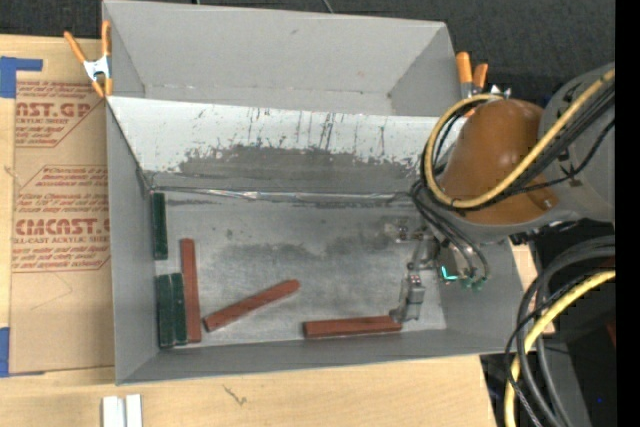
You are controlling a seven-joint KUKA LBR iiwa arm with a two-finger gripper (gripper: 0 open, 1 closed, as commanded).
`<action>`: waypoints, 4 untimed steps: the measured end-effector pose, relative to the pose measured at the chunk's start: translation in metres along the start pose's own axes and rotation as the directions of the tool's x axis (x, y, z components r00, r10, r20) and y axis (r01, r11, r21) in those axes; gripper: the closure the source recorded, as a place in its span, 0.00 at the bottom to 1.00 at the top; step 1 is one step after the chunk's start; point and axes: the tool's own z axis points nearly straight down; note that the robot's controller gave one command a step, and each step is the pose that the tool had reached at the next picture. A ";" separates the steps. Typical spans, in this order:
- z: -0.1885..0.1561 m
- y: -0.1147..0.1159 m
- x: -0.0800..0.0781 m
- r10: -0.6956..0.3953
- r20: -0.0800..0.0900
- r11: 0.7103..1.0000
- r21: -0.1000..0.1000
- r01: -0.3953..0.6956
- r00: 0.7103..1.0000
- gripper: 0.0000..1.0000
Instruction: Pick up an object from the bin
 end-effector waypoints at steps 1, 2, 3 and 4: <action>-0.004 0.000 -0.002 -0.001 0.007 1.000 0.001 0.001 1.000 0.00; 0.035 0.019 0.000 0.079 0.013 0.997 -0.001 -0.079 0.997 0.00; 0.067 0.054 -0.002 0.219 0.007 0.976 -0.002 -0.219 0.976 0.00; 0.070 0.056 0.002 0.221 0.010 0.975 -0.003 -0.221 0.975 0.00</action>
Offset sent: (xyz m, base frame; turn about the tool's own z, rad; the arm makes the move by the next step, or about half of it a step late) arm -0.0038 0.0336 -0.0685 0.1374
